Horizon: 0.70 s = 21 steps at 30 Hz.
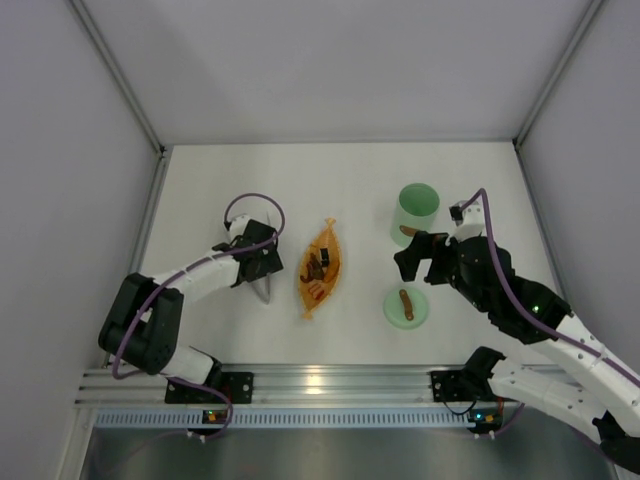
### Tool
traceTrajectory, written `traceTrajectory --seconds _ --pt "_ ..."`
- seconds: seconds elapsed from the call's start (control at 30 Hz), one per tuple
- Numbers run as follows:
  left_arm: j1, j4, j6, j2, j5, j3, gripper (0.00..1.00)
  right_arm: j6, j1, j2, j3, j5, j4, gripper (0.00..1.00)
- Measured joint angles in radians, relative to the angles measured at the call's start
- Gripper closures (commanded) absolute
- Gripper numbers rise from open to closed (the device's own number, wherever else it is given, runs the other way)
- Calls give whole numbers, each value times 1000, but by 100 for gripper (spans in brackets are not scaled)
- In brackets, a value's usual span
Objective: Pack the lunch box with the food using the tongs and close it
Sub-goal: Pick up the clamp at the center of the board.
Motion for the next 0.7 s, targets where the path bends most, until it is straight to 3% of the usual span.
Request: traceTrajectory --seconds 0.27,0.7 --pt "2 2 51 31 31 2 8 8 0 -2 -13 1 1 1" --pt "3 5 22 30 24 2 26 15 0 -19 -39 4 1 1"
